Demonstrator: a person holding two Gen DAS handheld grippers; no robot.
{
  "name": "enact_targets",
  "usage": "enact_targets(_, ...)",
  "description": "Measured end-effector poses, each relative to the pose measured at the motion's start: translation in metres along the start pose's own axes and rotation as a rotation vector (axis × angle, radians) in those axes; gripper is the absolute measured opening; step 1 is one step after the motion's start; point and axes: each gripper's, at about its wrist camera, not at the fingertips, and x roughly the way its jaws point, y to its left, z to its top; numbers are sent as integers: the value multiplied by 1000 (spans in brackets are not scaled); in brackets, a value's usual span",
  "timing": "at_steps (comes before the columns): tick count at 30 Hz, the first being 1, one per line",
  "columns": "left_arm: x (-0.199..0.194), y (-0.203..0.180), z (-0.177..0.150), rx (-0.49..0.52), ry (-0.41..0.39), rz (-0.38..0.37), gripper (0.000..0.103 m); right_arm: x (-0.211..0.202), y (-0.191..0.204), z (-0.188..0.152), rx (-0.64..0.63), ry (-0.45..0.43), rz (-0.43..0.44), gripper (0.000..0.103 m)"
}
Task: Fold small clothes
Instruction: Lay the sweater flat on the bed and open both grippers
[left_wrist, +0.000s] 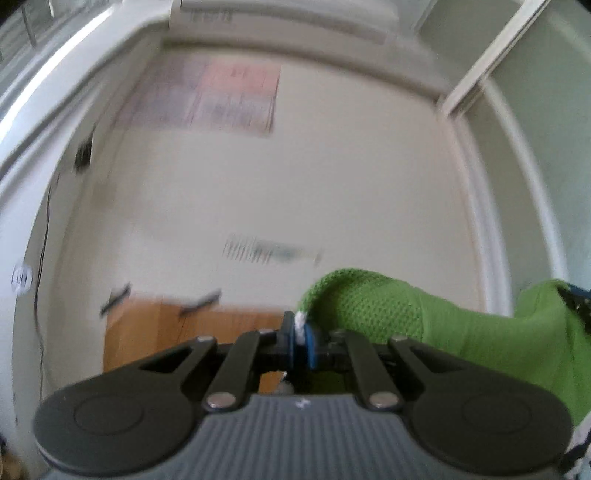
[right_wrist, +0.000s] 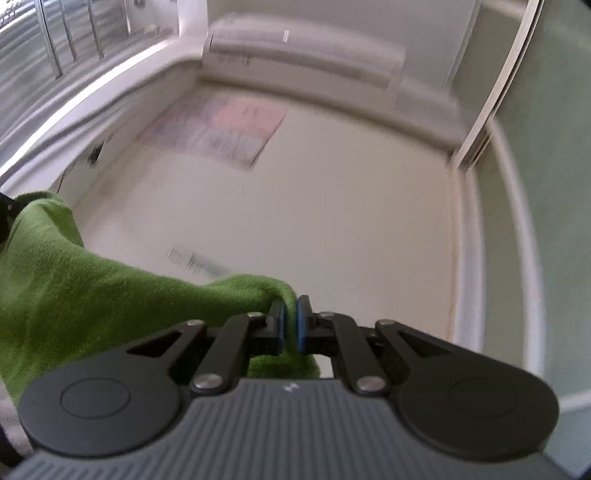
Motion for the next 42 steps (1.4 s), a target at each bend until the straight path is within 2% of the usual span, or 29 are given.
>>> enact_targets(2,29,8,-27,-4,91,53,6,28,12,-32,27,82,39,10)
enact_targets(6,103,22,-98,15,256,213,7,101,58,-115,70,253,94,12)
enact_targets(7,129,24,-127,17,304,252,13,125,74,-143,91,325,126,15)
enact_targets(8,151,27,-156,48,370,278,30,148,92,-173,99,406,149,20)
enact_targets(9,180,28,-191,108,477,313,34,167,110,-207,95,493,158,33)
enact_targets(10,203,32,-230,147,616,355,26,179,125,-241,91,600,147,34)
enact_targets(11,214,39,-260,139,744,378,11,181,132,-265,102,692,148,34)
enact_targets(12,214,49,-287,74,850,362,9,176,134,-286,144,771,170,34)
enact_targets(13,204,60,-305,-5,896,316,10,162,130,-299,196,809,200,36)
enact_targets(14,191,66,-315,-42,909,290,13,144,125,-309,232,830,228,37)
enact_targets(16,157,75,-325,-51,900,267,14,105,118,-323,235,887,264,49)
enact_targets(17,141,78,-325,-65,897,245,17,85,115,-328,230,912,277,51)
enact_targets(21,86,85,-310,-133,901,130,30,9,102,-340,192,1004,269,73)
enact_targets(22,67,83,-308,-136,903,99,34,-3,102,-344,169,1016,259,75)
enact_targets(24,53,80,-301,-153,917,38,41,-15,91,-349,133,1055,223,78)
enact_targets(26,34,75,-301,-181,947,-11,42,-27,79,-356,200,1109,204,76)
enact_targets(27,29,73,-304,-196,971,-27,42,-29,69,-356,279,1105,194,52)
enact_targets(28,23,69,-307,-206,994,-34,41,-30,63,-356,358,1119,224,10)
enact_targets(29,17,64,-311,-210,1011,-36,39,-31,61,-353,390,1122,249,10)
enact_targets(31,7,56,-311,-193,1004,-16,39,-22,68,-336,179,1048,192,9)
enact_targets(33,1,54,-309,-209,1007,0,39,-5,56,-331,-31,963,70,10)
enact_targets(34,-2,54,-306,-224,1003,7,39,5,46,-335,-134,945,-5,13)
enact_targets(35,-5,54,-303,-231,999,16,39,16,35,-342,-182,963,-55,18)
enact_targets(36,-7,54,-302,-231,999,22,39,25,23,-348,-169,1014,-89,32)
enact_targets(37,-9,53,-301,-229,999,27,39,30,15,-350,-125,1051,-107,35)
enact_targets(38,-10,53,-300,-231,999,28,40,28,12,-345,-79,1037,-119,37)
enact_targets(39,-13,52,-299,-235,1000,27,40,20,11,-338,-16,1011,-85,44)
enact_targets(42,-18,49,-300,-245,1028,23,40,-15,18,-314,247,982,57,44)
